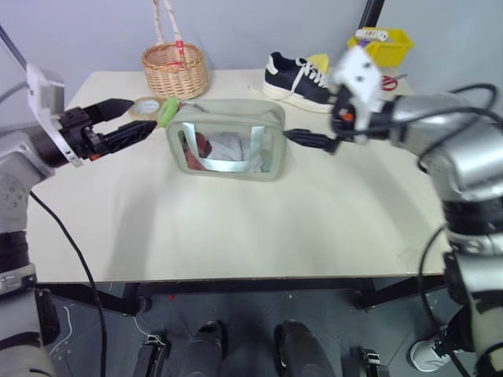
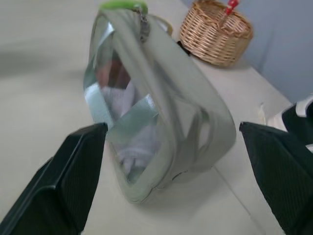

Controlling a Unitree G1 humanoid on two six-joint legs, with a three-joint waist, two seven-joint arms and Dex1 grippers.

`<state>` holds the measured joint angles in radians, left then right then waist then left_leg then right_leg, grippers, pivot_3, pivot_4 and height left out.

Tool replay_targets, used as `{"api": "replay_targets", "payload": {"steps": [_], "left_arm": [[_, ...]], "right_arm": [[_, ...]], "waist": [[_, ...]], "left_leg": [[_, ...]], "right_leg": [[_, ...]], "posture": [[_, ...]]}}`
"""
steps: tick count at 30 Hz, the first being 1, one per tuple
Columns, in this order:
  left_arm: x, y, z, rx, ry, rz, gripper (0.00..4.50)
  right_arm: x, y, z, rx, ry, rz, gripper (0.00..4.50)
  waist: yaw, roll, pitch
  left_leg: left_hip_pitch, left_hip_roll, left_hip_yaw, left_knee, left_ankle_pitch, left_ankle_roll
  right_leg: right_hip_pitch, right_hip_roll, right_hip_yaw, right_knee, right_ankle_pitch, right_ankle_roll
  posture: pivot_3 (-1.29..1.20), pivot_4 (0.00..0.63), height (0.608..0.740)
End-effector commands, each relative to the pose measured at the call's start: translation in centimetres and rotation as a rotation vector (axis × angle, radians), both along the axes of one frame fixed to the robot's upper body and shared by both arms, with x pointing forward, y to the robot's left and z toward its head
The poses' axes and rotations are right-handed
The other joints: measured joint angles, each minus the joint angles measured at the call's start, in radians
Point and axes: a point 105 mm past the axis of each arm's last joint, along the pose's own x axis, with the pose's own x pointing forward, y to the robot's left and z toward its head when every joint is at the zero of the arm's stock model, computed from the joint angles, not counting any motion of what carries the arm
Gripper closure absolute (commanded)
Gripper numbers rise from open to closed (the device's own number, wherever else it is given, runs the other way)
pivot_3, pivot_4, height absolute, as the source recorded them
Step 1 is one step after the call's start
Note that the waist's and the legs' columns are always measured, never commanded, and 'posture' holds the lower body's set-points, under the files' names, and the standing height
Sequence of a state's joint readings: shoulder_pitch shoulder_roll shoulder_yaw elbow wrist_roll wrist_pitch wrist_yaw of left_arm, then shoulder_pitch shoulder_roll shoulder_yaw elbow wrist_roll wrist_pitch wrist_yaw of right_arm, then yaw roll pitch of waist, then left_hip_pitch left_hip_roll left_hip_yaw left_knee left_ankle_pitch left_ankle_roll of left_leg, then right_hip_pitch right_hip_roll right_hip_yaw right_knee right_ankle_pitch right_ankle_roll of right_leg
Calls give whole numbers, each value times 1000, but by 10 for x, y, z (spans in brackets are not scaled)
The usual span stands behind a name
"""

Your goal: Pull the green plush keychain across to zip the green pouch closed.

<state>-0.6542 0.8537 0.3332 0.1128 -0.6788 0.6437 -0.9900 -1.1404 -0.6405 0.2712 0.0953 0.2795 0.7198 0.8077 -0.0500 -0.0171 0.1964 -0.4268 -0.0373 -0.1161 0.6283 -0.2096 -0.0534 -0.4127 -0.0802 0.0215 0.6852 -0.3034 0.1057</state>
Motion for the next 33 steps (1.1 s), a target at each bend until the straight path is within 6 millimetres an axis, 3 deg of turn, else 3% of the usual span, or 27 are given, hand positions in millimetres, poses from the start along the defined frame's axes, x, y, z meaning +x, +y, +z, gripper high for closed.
{"api": "replay_targets", "payload": {"steps": [1, 4, 8, 9, 11, 18, 26, 33], "left_arm": [[-6, 1, 10, 7, -54, 2, 49], [-8, 0, 9, 14, -55, -2, 49], [-11, 3, 5, 24, -49, 1, 49], [-11, 3, 4, 28, -47, 3, 16], [-12, 3, 2, 35, -46, 4, 0], [-12, 3, -3, 49, -40, 7, 0], [-12, 0, -5, 57, -35, -3, 0], [-10, 1, -4, 64, -34, 1, 0]], "right_arm": [[17, 27, 12, -70, -59, 2, 0], [35, 55, 7, -178, -96, 16, 0], [42, 77, -2, -239, -65, 63, 0], [43, 82, -5, -253, -57, 78, 250], [42, 91, -13, -287, -31, 113, 820], [39, 98, -10, -278, -13, 163, 4450], [13, 88, 12, -258, -8, 273, 4482], [-39, 57, -15, -314, 37, 349, 4482]], "waist": [[0, 0, 0], [2, 0, 0], [4, 0, 0], [5, 0, 0], [5, 0, 0], [3, 0, 0], [5, 0, 0], [6, 0, 0]], "left_leg": [[0, 0, 0, 0, 0, 0], [-1, -1, 0, 0, 0, -1], [-1, -1, 0, 0, 0, -1], [-1, -1, 0, 0, 0, -1], [-1, -2, 0, 0, 1, -1], [-1, -2, 0, 0, 1, -2], [-6, -2, 0, 0, 1, -2], [-10, -2, -1, 4, 2, -3]], "right_leg": [[-1, 0, 0, 0, 0, 0], [-2, 0, 0, 2, 0, 0], [-2, 1, 0, 2, 0, 0], [-2, 1, 0, 2, 0, 0], [-2, 1, 0, 2, 0, 0], [-4, 1, 0, 5, 0, 0], [-10, 1, 1, 7, 0, 0], [-15, 1, 1, 12, 0, 0]], "posture": [[0, 150, 695], [0, 150, 695], [0, 150, 695], [0, 150, 695], [0, 150, 695], [0, 150, 695], [0, 150, 695], [0, 150, 695]]}}
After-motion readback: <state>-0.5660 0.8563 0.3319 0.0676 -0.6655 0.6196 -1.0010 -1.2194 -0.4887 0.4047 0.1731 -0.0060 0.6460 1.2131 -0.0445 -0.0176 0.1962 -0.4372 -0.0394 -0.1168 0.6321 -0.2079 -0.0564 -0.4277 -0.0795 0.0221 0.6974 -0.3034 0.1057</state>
